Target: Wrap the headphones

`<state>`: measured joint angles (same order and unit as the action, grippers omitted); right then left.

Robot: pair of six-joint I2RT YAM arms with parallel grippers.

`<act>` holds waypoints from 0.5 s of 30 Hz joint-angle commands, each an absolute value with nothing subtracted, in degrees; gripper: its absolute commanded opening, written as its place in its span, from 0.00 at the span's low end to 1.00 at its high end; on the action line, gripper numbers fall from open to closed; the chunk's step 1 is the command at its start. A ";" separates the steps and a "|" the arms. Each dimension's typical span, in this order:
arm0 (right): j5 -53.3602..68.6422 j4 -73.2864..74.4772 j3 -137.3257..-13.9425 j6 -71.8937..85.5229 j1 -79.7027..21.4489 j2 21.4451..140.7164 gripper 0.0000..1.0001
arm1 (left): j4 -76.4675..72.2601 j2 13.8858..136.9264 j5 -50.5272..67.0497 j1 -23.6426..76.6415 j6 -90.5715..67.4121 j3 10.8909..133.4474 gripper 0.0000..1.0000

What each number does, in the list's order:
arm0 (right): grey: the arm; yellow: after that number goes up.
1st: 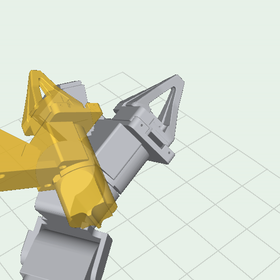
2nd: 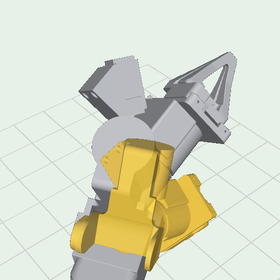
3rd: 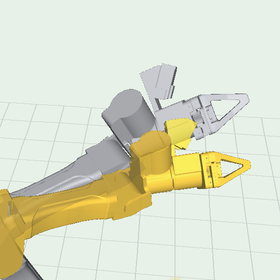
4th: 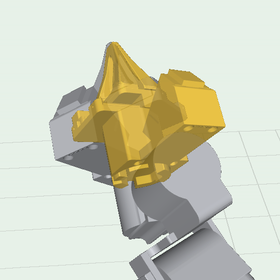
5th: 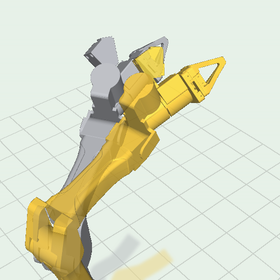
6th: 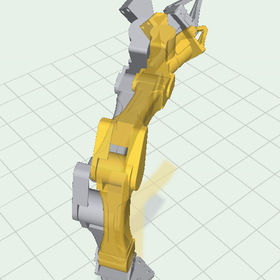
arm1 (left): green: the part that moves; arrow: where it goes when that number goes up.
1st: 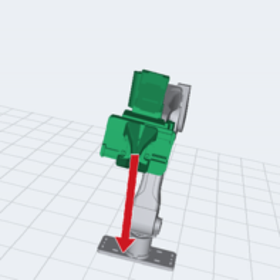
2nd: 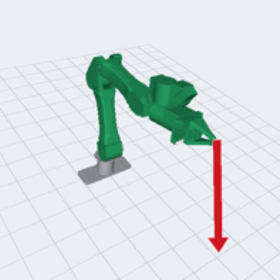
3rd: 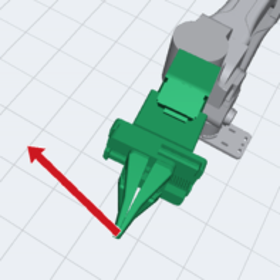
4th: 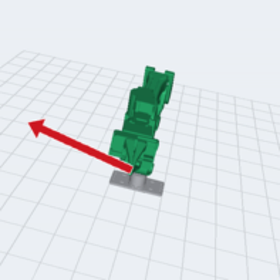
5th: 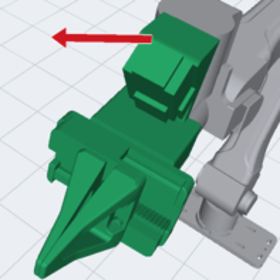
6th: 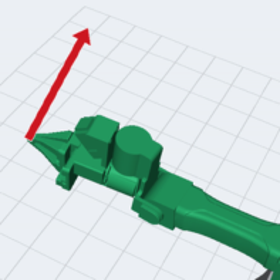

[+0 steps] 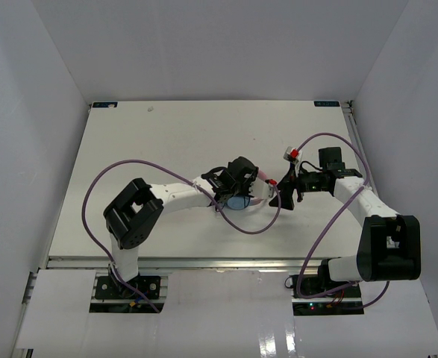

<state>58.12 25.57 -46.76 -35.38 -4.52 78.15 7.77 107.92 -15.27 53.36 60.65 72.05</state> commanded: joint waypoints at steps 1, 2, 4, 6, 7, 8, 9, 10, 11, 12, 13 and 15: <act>60.21 26.10 -46.69 -36.39 -4.03 78.12 0.90 | 7.09 104.84 -15.90 53.35 59.40 75.02 0.65; 60.22 26.09 -46.76 -36.39 -3.94 78.05 0.90 | 6.96 104.80 -16.32 53.33 59.33 75.27 0.66; 60.29 26.07 -46.70 -36.39 -3.70 77.99 0.90 | 7.14 104.94 -16.94 53.15 59.10 75.96 0.67; 60.37 26.18 -46.59 -36.39 -3.44 77.96 0.90 | 7.29 104.94 -17.46 52.93 58.73 76.69 0.72; 60.47 26.19 -46.63 -36.39 -3.38 78.01 0.90 | 7.43 104.90 -17.49 52.82 58.62 76.96 0.73; 60.57 26.20 -46.67 -36.40 -3.33 78.05 0.90 | 7.66 104.85 -17.50 52.72 58.48 77.20 0.74; 60.63 26.26 -46.67 -36.46 -3.27 78.05 0.90 | 8.14 104.85 -17.56 52.66 58.24 77.39 0.74; 60.58 26.28 -46.67 -36.47 -3.19 78.05 0.90 | 8.33 104.79 -17.58 52.51 58.18 77.50 0.74; 60.61 26.33 -46.67 -36.47 -3.16 78.00 0.90 | 8.49 104.72 -17.68 52.42 58.14 77.52 0.74; 60.64 26.34 -46.69 -36.47 -3.14 77.98 0.90 | 8.68 104.66 -17.80 52.34 58.10 77.54 0.74; 60.64 26.29 -46.75 -36.47 -3.09 78.04 0.90 | 8.84 104.60 -17.91 52.23 58.10 77.60 0.75; 60.69 26.42 -46.72 -36.47 -3.03 78.10 0.90 | 9.20 104.59 -18.13 51.84 57.91 77.81 0.75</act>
<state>58.70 25.63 -46.68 -35.42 -3.40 78.15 7.86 107.90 -17.21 52.74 58.82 75.86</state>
